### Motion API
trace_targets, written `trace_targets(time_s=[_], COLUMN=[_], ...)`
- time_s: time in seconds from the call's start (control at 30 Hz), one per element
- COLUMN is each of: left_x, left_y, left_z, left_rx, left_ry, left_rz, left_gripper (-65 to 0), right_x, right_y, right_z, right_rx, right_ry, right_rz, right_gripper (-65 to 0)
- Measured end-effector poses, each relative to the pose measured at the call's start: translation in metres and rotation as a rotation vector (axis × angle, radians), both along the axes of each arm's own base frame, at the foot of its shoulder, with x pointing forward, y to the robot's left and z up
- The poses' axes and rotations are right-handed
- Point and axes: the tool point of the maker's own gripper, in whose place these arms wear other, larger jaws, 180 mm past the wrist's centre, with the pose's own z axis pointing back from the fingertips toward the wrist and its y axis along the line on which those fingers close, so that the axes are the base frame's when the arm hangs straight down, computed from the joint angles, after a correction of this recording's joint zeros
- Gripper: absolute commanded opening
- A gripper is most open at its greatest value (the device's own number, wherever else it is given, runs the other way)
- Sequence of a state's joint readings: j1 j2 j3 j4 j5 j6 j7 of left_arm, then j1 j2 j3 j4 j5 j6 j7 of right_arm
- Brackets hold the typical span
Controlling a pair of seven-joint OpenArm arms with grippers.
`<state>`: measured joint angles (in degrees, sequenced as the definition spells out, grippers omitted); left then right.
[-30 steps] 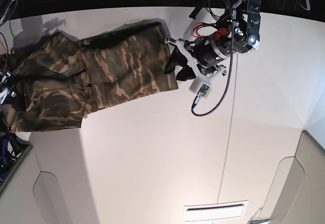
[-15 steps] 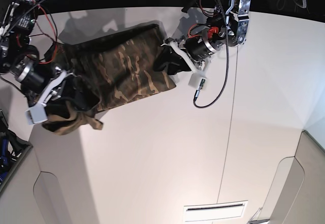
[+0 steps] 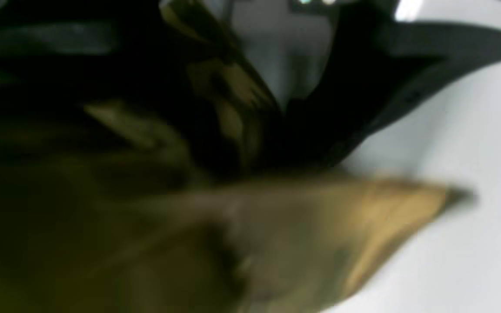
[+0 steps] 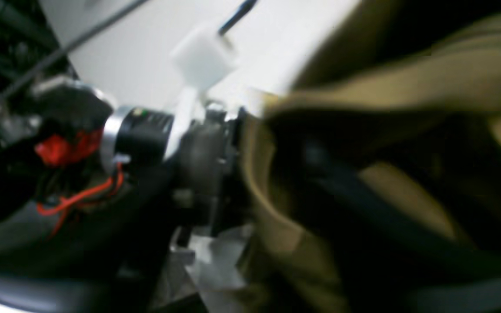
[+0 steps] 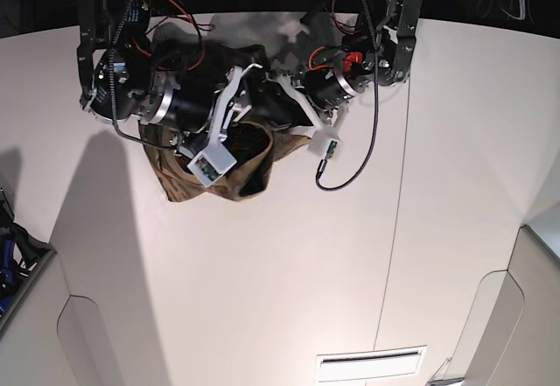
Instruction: Fold the T-shirt properly
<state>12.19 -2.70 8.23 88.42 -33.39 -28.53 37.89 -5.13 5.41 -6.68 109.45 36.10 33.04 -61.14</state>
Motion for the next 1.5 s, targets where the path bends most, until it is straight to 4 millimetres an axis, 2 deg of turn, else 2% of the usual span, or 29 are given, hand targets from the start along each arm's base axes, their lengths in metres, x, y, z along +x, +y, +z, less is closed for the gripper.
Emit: trace_targets(time_s=[0.23, 0.37, 0.43, 0.53, 0.67, 0.7, 0.73, 0.87, 0.97, 1.07, 1.13, 1.2, 1.27, 1.4, 1.5], left_x=[-0.004, 0.005, 0.013, 0.019, 0.019, 0.018, 0.017, 0.013, 0.016, 0.017, 0.018, 0.018, 0.014, -0.002, -0.003], left_y=[0.003, 0.021, 0.031, 0.041, 0.051, 0.055, 0.061, 0.086, 0.096, 0.088, 0.080, 0.073, 0.070, 0.065, 0.063], left_z=[0.011, 0.029, 0.042, 0.051, 0.051, 0.050, 0.048, 0.046, 0.051, 0.065, 0.080, 0.095, 0.102, 0.103, 0.108], left_rx=[0.044, 0.073, 0.076, 0.093, 0.115, 0.122, 0.131, 0.150, 0.133, 0.090, 0.046, 0.011, 0.000, -0.008, -0.011], left_ry=[-0.001, -0.033, -0.074, -0.097, -0.091, -0.089, -0.085, -0.073, -0.081, -0.125, -0.163, -0.205, -0.227, -0.215, -0.230], left_rz=[-0.058, -0.032, -0.002, 0.020, 0.029, 0.028, 0.030, 0.045, 0.064, 0.038, 0.020, 0.003, -0.012, -0.023, -0.024], left_gripper=[-38.4, -38.4, -38.4, -38.4, -38.4, -38.4, -38.4, -38.4, -39.6, -50.1, -56.5, -59.7, -59.9, -59.9, -59.9], right_x=[-0.007, -0.001, 0.004, 0.012, 0.032, 0.037, 0.042, 0.058, 0.064, 0.072, 0.076, 0.078, 0.080, 0.089, 0.103], right_y=[0.012, 0.013, 0.013, 0.007, -0.024, -0.034, -0.045, -0.096, -0.134, -0.168, -0.181, -0.189, -0.192, -0.197, -0.202], right_z=[0.006, 0.027, 0.043, 0.066, 0.069, 0.069, 0.069, 0.069, 0.067, 0.067, 0.068, 0.064, 0.053, 0.024, 0.003], right_rx=[0.026, 0.041, 0.046, 0.047, -0.008, -0.018, -0.025, -0.080, -0.120, -0.137, -0.118, -0.104, -0.097, -0.059, -0.021], right_ry=[-0.005, -0.078, -0.134, -0.220, -0.256, -0.259, -0.262, -0.269, -0.272, -0.289, -0.301, -0.293, -0.256, -0.164, -0.098], right_rz=[0.040, 0.045, 0.046, 0.024, -0.084, -0.119, -0.154, -0.313, -0.405, -0.500, -0.545, -0.574, -0.583, -0.604, -0.631], right_gripper=[-31.9, -32.0, -32.0, -32.1, -32.5, -35.3, -39.6, -63.9, -65.0, -65.0, -65.0, -65.0, -65.0, -65.0, -65.0])
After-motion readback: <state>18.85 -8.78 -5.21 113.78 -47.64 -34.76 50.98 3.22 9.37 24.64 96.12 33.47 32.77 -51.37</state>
